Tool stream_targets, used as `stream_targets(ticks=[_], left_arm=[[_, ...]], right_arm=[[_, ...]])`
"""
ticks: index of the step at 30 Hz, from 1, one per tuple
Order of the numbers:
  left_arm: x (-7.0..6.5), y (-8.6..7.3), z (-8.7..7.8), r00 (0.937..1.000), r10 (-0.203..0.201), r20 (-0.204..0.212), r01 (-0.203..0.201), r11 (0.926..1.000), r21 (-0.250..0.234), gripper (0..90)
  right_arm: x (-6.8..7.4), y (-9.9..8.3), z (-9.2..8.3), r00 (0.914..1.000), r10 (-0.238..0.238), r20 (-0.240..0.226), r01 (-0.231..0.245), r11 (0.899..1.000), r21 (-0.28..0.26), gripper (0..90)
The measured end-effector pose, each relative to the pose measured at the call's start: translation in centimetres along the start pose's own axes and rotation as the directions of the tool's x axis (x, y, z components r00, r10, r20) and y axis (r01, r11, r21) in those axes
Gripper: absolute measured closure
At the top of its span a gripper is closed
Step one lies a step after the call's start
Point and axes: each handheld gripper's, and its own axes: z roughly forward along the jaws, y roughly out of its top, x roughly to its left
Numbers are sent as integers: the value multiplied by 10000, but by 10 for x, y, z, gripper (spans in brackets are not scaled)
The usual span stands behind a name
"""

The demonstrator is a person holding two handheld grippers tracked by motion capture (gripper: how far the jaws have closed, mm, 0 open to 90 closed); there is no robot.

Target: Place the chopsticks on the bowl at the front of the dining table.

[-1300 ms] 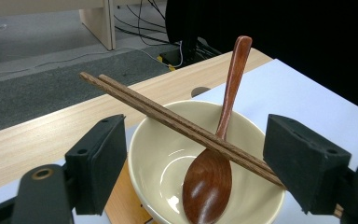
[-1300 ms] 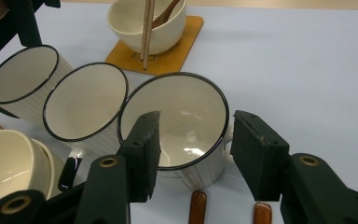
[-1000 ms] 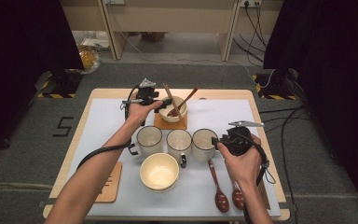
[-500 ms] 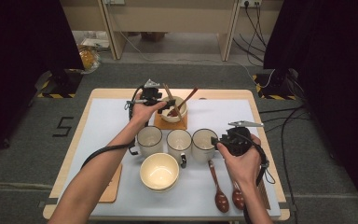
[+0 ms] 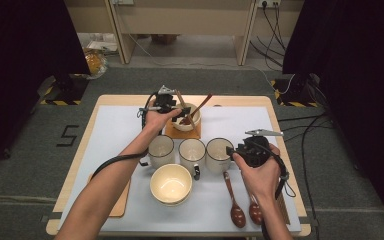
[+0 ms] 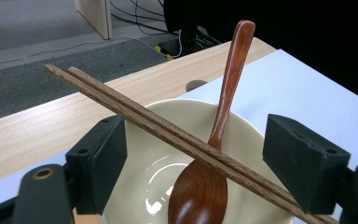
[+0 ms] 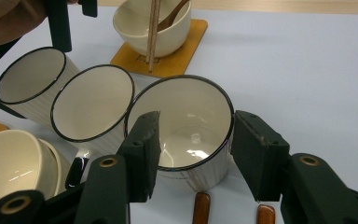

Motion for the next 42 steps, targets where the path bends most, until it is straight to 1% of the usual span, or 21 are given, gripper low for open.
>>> stream_targets(ticks=[6, 8, 14, 19, 29, 32, 34, 38, 42], left_arm=[[0, -2, 3, 9999, -111, -62, 112, 9999, 98, 212], [0, -2, 4, 9999, -89, -82, 90, 9999, 112, 212], [-3, -2, 8, 9999, -142, -32, 142, 9998, 131, 213], [-1, -3, 11, 9997, -201, -127, 204, 9995, 225, 213], [-4, -2, 14, 9996, -151, -247, 160, 9993, 342, 215], [-5, -1, 14, 9994, -25, -343, 39, 9991, 416, 214], [-5, -1, 15, 9991, -107, -413, 124, 9991, 403, 214], [-5, -1, 16, 9989, -93, -453, 116, 9987, 494, 214], [-5, -3, 18, 9987, -160, -490, 187, 9983, 553, 214]], right_arm=[[0, 0, 0, 10000, 15, -23, -15, 10000, 2, 515], [0, 0, 0, 10000, -3, -22, 3, 10000, -8, 515], [1, 0, 1, 10000, -3, -51, 3, 10000, 13, 515], [1, 0, 1, 10000, -11, -73, 11, 10000, 6, 515], [1, -1, 2, 10000, -47, -78, 47, 10000, 36, 515], [1, -1, 2, 9999, -54, -101, 55, 10000, 64, 515], [1, -1, 3, 9999, -52, -107, 53, 10000, 65, 515], [1, -2, 4, 9999, -48, -114, 49, 9999, 89, 515], [1, -1, 3, 9999, -70, -118, 71, 10000, 56, 515]])
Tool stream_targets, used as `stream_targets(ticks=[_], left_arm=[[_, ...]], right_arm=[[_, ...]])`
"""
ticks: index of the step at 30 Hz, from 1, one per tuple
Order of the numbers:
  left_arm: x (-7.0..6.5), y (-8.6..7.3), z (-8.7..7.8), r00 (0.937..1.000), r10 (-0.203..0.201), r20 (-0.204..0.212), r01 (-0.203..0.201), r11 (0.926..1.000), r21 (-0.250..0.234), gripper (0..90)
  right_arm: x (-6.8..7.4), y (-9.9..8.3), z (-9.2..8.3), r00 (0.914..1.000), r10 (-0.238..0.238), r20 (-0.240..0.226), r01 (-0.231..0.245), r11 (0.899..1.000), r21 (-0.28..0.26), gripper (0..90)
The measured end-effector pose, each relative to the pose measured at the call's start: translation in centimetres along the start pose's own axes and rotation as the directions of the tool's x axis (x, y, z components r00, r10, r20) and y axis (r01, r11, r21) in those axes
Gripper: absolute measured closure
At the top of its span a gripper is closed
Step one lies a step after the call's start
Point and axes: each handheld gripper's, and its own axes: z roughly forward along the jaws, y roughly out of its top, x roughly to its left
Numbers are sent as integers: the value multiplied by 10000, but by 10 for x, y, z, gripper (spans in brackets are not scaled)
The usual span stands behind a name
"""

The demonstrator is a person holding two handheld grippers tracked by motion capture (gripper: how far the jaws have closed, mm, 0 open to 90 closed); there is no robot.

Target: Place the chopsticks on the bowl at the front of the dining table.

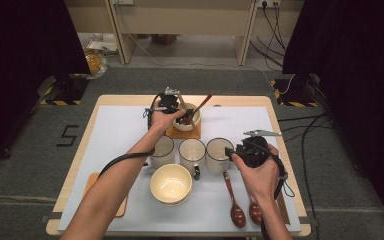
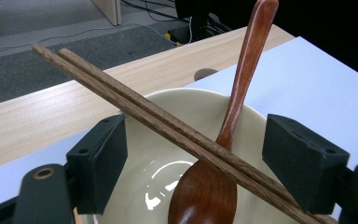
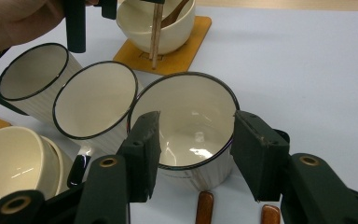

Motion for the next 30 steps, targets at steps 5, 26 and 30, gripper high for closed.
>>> stream_targets(ticks=[5, 26, 30], left_arm=[[0, -1, 2, 10000, -44, -28, 44, 10000, 24, 214], [-1, -4, 7, 9999, -39, -109, 42, 9997, 256, 245], [0, -4, 6, 9999, -61, -94, 64, 9995, 298, 260]], right_arm=[[0, 0, 1, 10000, 23, -7, -23, 10000, 30, 515], [-1, -1, 2, 10000, 37, -36, -37, 10000, 33, 515], [-2, -1, 2, 10000, 82, -26, -82, 10000, 32, 515]])
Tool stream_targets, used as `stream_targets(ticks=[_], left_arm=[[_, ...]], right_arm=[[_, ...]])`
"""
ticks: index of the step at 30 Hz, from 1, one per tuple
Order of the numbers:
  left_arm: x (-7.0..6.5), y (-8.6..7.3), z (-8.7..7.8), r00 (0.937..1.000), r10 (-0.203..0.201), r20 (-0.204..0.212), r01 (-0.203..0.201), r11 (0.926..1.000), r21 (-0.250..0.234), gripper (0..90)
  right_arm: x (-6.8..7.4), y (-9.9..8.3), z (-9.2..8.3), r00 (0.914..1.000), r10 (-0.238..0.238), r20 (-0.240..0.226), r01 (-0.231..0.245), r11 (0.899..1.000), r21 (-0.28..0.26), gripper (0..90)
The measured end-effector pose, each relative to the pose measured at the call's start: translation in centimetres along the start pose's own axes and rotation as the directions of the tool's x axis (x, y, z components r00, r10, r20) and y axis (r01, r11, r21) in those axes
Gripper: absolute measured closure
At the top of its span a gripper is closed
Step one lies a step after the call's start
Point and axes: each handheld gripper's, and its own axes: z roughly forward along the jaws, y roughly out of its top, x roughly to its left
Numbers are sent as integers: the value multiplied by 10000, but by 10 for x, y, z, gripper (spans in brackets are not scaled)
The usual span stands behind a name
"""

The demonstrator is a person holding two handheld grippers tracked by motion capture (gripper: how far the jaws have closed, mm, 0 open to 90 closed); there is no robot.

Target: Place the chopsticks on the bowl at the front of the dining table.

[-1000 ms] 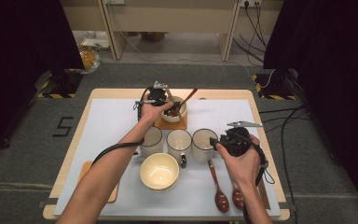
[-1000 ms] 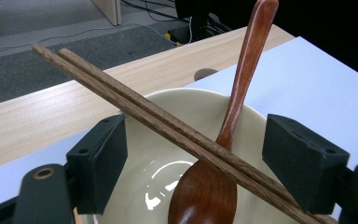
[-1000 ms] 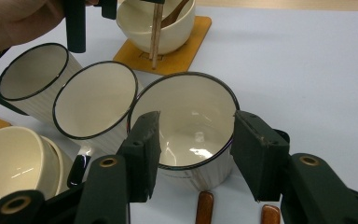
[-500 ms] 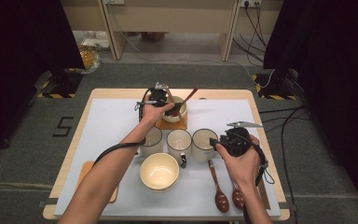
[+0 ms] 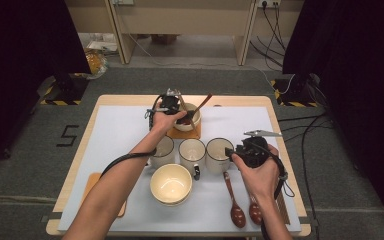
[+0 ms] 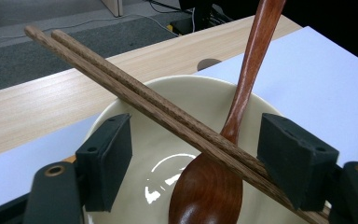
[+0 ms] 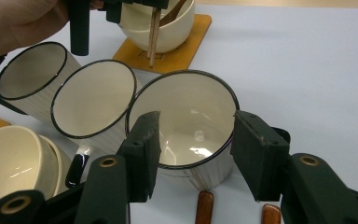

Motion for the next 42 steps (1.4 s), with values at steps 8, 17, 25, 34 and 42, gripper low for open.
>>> stream_targets(ticks=[8, 17, 25, 34, 42], left_arm=[[2, 0, -1, 10000, -62, 30, 62, 10000, -5, 305], [5, -1, -3, 10000, 21, 78, -21, 10000, 64, 384], [7, -2, -4, 9999, 85, 94, -87, 9998, 182, 426], [8, -2, -5, 9996, 264, 94, -266, 9995, 196, 487], [7, -2, -5, 9985, 524, 165, -527, 9985, 160, 529]], right_arm=[[0, 0, 0, 10000, -25, 4, 25, 10000, -22, 515], [0, 0, 1, 10000, -15, 1, 15, 10000, -34, 513], [-1, 0, 1, 10000, 13, 11, -13, 10000, -40, 511], [-1, -1, 2, 10000, -5, 1, 5, 10000, -44, 509], [-1, -1, 2, 10000, 38, -19, -38, 10000, -54, 506]])
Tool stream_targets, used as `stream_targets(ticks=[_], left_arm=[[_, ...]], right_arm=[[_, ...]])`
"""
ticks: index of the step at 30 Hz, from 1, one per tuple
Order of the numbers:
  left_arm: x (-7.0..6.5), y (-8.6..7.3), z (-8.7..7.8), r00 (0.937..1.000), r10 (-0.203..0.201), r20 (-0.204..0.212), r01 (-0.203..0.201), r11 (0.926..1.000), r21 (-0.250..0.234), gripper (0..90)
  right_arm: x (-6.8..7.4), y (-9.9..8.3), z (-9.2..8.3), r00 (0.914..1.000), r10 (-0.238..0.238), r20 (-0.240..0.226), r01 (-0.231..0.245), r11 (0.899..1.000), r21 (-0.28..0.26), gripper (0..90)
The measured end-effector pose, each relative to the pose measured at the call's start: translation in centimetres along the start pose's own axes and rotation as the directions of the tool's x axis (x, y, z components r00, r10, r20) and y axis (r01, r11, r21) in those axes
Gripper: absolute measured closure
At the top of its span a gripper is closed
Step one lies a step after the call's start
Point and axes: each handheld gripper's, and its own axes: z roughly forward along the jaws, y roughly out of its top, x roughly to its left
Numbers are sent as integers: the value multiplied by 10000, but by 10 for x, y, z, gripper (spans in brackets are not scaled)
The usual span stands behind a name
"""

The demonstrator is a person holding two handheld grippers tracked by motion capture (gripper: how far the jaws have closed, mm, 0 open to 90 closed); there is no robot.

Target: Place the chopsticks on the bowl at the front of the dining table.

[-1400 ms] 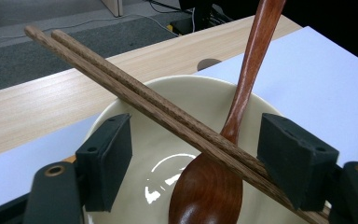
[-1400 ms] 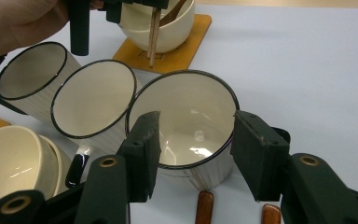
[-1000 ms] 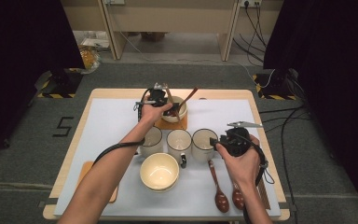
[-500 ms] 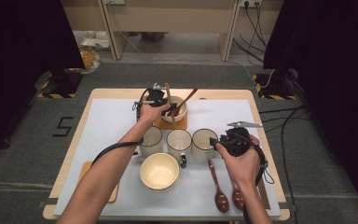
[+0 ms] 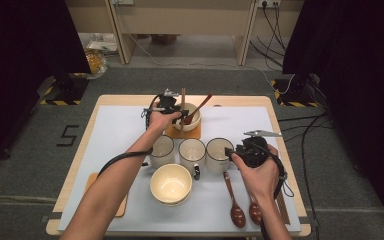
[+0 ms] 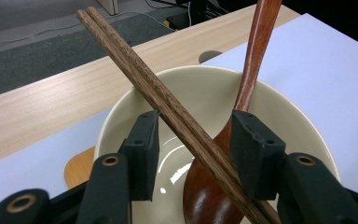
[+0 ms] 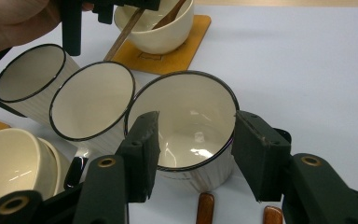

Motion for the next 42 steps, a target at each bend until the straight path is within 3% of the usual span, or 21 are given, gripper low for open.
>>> stream_targets(ticks=[8, 27, 42], left_arm=[[-2, 1, 1, 9994, 314, 133, -313, 9995, -22, 552], [-3, 1, 2, 9991, 378, 186, -378, 9993, -27, 560], [1, 5, -3, 9997, 187, 144, -185, 9997, -171, 410]], right_arm=[[0, 0, 1, 10000, 29, -9, -29, 10000, 25, 505], [1, 0, 0, 10000, -19, -14, 19, 10000, 14, 505], [1, 0, -1, 10000, -34, -10, 34, 10000, -32, 505]])
